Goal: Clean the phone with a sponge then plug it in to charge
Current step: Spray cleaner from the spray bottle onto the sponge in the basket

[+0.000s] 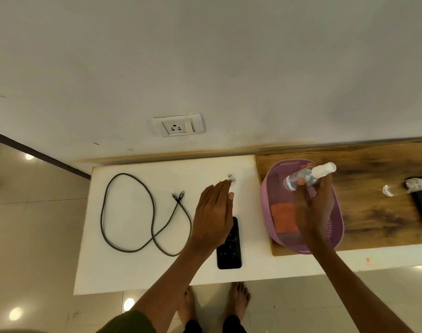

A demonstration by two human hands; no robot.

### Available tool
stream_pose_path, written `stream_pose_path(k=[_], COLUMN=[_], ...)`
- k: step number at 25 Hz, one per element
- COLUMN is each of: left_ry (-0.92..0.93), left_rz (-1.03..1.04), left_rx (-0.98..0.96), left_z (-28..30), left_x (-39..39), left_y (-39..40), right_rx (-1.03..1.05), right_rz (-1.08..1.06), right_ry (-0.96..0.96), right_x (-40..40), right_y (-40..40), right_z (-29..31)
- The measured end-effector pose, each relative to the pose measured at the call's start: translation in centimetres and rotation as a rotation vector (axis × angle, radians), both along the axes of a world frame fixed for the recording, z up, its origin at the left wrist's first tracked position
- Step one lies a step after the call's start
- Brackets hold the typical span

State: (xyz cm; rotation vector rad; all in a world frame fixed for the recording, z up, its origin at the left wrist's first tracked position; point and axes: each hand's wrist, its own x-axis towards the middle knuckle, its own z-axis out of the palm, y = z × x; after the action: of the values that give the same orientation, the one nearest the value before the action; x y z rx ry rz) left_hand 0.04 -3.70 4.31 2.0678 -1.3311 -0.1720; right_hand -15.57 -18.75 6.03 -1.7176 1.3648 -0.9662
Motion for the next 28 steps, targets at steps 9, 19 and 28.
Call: stream_pose_path(k=[9, 19, 28], left_ry=[0.176, 0.234, 0.159], left_rz=[-0.207, -0.09, 0.194], left_rx=[-0.335, -0.266, -0.419], left_z=[5.5, 6.2, 7.0], left_x=[1.4, 4.4, 3.4], left_y=[-3.3, -3.6, -2.8], right_rx=[0.088, 0.156, 0.038], right_rz=[0.488, 0.57, 0.39], right_ry=[0.021, 0.014, 0.028], right_x=[5.7, 6.4, 8.5], right_y=[4.7, 5.8, 7.5], right_z=[2.4, 1.3, 1.7])
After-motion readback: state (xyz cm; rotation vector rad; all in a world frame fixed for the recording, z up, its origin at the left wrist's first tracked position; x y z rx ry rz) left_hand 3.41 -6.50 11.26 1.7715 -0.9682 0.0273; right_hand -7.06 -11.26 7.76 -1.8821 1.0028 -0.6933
